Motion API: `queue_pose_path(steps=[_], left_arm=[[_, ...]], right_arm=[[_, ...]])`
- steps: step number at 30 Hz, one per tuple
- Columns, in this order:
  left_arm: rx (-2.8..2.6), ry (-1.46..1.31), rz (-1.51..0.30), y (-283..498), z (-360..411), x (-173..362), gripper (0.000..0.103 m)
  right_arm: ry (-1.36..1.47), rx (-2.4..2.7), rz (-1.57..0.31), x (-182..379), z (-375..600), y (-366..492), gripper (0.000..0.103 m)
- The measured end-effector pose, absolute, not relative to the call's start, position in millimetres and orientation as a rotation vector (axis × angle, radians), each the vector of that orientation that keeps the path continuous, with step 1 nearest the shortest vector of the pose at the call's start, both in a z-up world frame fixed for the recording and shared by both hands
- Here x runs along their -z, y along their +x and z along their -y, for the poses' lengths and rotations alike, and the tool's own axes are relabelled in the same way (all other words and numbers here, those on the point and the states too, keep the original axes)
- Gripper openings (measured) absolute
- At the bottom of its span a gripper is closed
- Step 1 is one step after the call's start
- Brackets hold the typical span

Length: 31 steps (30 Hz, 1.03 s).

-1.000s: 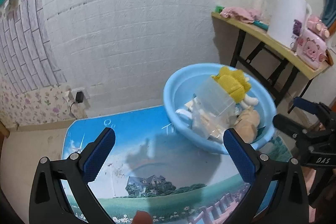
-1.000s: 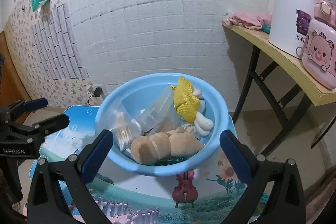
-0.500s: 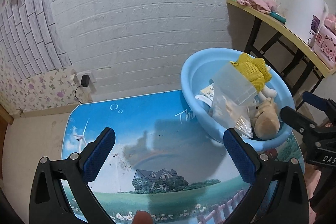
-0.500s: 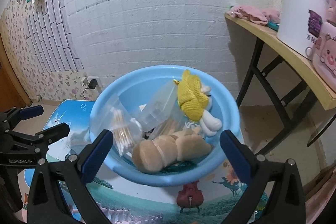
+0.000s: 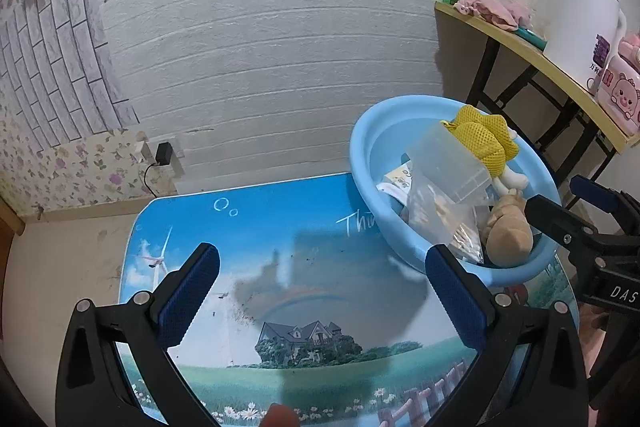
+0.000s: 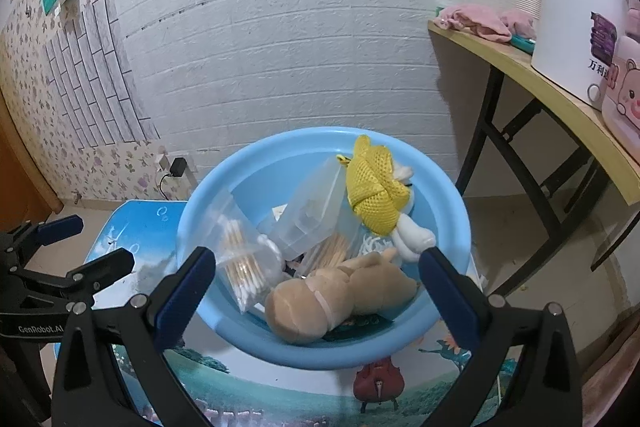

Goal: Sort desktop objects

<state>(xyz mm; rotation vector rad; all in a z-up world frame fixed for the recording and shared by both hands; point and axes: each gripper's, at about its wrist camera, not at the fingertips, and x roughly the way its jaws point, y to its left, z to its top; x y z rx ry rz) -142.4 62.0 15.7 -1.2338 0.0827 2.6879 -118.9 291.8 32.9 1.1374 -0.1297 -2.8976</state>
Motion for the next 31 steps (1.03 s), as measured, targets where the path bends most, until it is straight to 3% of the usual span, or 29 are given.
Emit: queue_pose_path(steps=[31], left_arm=[[-2.732, -1.172, -0.104, -97, -49, -34, 0.103]], right_arm=[[1.117, 2.907, 0.113, -45, -279, -81, 0.103]])
